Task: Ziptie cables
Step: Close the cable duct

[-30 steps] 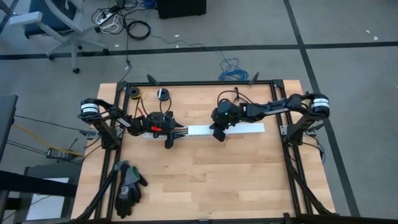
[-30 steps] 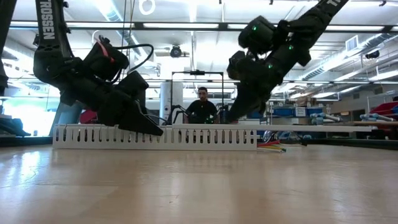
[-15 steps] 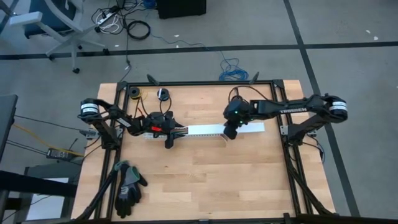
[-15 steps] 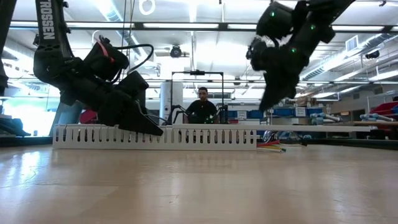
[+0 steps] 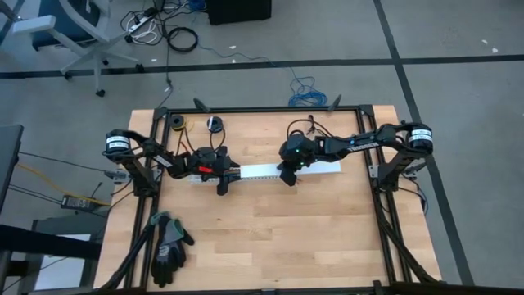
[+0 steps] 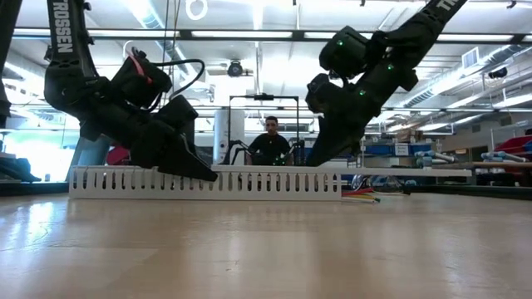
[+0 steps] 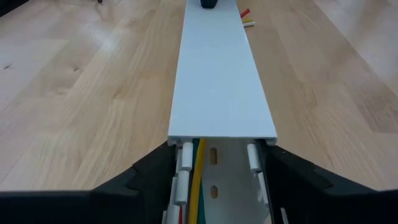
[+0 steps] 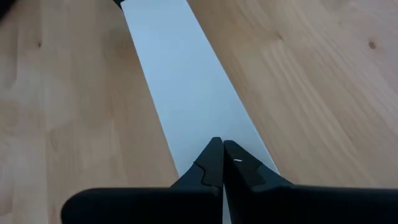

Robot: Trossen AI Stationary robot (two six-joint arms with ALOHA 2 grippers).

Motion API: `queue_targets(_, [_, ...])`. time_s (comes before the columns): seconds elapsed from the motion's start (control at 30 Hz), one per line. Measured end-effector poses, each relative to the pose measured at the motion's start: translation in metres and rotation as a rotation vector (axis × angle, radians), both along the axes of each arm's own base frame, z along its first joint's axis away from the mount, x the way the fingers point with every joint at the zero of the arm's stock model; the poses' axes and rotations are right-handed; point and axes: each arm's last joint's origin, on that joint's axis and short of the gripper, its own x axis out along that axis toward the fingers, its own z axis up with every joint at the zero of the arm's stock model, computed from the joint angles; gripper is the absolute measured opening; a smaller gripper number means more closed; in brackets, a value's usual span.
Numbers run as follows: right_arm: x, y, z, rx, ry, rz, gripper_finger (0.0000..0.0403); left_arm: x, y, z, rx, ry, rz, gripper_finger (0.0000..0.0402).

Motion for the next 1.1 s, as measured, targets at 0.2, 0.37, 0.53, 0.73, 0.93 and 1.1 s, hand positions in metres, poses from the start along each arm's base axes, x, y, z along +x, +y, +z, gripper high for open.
queue_targets(0.2, [0.0,0.0,0.001,0.0,-0.002,0.007,0.0,0.0,0.0,0.0,-0.001,-0.003,0.002,0.0227])
queue_targets(0.37, [0.0,0.0,0.001,0.002,-0.001,0.008,0.0,0.0,0.0,0.0,-0.027,-0.003,0.0,0.025])
queue_targets(0.53, [0.0,0.0,0.0,0.006,0.0,0.008,0.0,0.0,-0.001,-0.001,-0.063,0.006,-0.014,0.0286])
queue_targets(0.73, [0.0,0.0,0.0,0.008,0.001,0.006,0.0,-0.001,-0.001,0.0,-0.06,-0.003,-0.016,0.0295])
queue_targets(0.93, [-0.001,0.0,0.0,0.008,0.002,0.006,0.0,-0.014,-0.005,0.003,-0.059,-0.03,-0.014,0.0295])
queue_targets(1.1, [-0.001,-0.001,0.0,0.009,0.002,0.001,0.0,-0.032,-0.009,0.0,-0.061,-0.041,0.021,0.0295])
